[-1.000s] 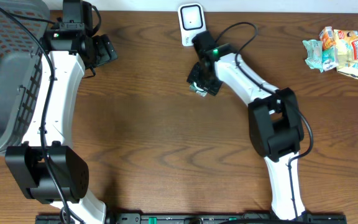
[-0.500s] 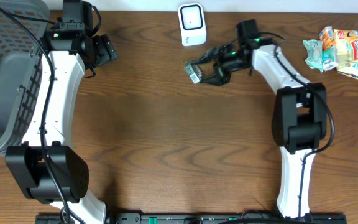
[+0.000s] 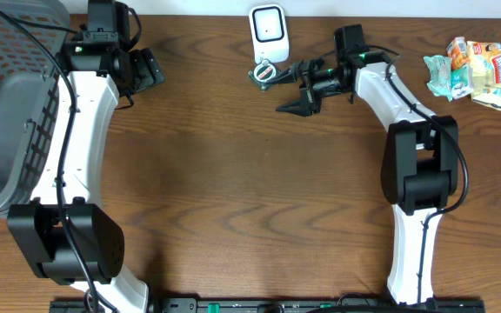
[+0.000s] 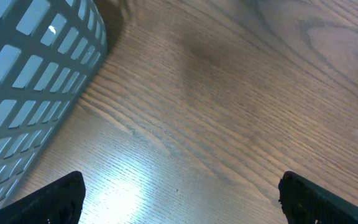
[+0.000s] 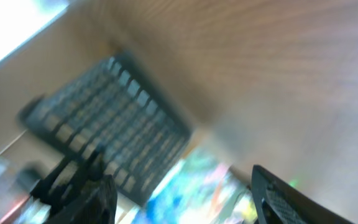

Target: Scan the item barcode

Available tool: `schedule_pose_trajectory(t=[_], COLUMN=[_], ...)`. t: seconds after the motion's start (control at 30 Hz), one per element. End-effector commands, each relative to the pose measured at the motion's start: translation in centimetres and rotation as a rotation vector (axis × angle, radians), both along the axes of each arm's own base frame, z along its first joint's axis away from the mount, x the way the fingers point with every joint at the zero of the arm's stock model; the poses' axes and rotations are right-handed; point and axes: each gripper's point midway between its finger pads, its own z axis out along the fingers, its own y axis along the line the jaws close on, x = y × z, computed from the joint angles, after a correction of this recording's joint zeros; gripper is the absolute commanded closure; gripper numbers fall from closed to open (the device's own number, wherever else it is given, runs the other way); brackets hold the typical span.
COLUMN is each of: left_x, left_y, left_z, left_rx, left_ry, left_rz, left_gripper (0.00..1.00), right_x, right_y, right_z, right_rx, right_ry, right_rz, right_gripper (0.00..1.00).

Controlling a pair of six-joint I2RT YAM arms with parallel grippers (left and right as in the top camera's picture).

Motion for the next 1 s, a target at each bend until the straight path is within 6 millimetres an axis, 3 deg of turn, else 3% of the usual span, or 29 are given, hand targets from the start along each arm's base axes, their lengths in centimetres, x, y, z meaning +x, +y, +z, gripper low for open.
schedule_pose_trajectory(t=[0.0,0.2,0.37,0.5,0.7,0.73,0.77,0.97], left_x=[0.1,0.1,0.1,0.1,0.1,0.1,0.1,0.1], left_y=[0.2,0.2,0.2,0.2,0.2,0.2,0.2,0.2], left_z=[0.0,0.0,0.0,0.0,0.0,0.0,0.0,0.0], left_rx=[0.014,0.014,0.014,0.014,0.014,0.014,0.014,0.014], left_ry=[0.002,0.001,0.001,0.001,0.001,0.001,0.002,0.001], left_rz=[0.001,0.001,0.001,0.001,0.001,0.001,0.001,0.001], left_gripper=[0.02,0.02,0.02,0.02,0.02,0.02,0.02,0.02], right_x=[1.8,4.3,7.5,9.4,10.5,10.6,10.9,10.5], right_y=[-1.0,-0.1,-0.4,-1.1,3.2,3.5,3.5,3.4], right_z=[-3.6,-3.7,-2.3,-1.2,-0.9,-0.8,-1.3,-3.2], right_rx=[-0.274,-0.404,-0.735,-0.981,-1.108,-1.125,-1.184,-1.233], right_ry=[-0.165,-0.407,-0.628,-0.76,-1.062,-1.09,-1.098,-1.039], right_rz=[-0.025,0.006,-0.016,-0.096,0.078,0.086,0.058,-0.009], right_gripper=[0.36,0.32,0.26,0.26,0.28,0.24,0.17,0.17])
